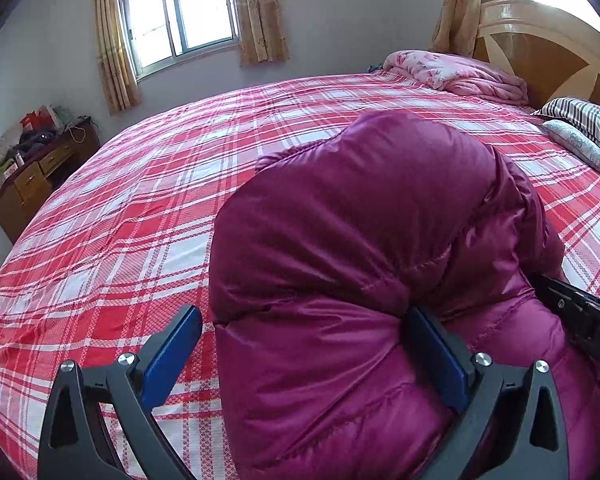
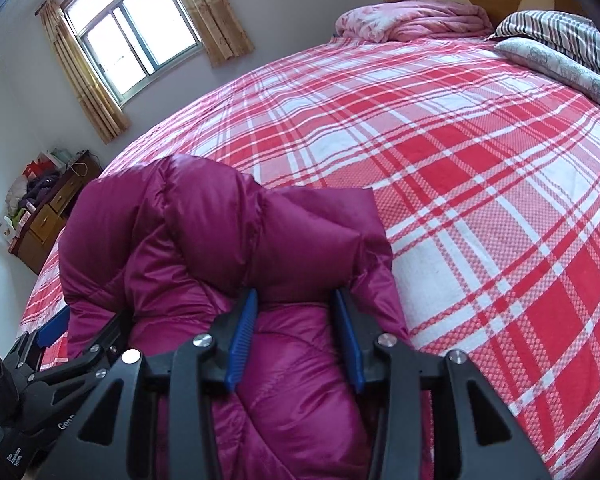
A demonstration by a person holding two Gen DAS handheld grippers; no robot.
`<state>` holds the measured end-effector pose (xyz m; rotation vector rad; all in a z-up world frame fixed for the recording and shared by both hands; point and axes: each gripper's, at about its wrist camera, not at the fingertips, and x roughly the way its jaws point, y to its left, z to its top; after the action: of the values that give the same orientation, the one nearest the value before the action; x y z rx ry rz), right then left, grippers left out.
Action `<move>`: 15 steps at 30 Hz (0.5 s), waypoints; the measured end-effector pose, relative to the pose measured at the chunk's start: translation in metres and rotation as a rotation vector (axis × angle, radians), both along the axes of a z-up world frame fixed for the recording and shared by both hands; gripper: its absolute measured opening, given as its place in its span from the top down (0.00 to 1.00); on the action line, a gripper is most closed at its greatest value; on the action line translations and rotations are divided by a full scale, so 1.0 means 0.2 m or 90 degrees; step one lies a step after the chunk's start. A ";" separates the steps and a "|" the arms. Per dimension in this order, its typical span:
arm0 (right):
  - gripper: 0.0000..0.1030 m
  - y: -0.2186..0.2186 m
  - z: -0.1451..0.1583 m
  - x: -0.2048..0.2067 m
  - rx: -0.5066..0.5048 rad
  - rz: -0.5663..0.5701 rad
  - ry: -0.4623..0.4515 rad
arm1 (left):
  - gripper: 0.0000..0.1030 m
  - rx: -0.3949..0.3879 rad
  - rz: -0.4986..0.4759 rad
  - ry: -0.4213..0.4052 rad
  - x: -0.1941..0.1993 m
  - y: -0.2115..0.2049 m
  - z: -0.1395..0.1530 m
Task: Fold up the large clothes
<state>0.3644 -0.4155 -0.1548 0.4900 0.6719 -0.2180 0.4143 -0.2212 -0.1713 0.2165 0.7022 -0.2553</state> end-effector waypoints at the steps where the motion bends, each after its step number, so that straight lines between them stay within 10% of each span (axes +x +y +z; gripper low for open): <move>1: 0.59 0.00 0.00 0.00 -0.002 0.000 0.001 | 0.01 0.000 0.000 0.001 0.00 0.00 0.00; 15: 0.59 0.03 0.00 0.03 -0.032 -0.005 0.025 | 0.01 -0.007 -0.013 0.029 0.04 0.01 -0.02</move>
<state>0.3702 -0.4102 -0.1545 0.4413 0.7016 -0.2517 0.4213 -0.2192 -0.1746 0.2074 0.7441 -0.2847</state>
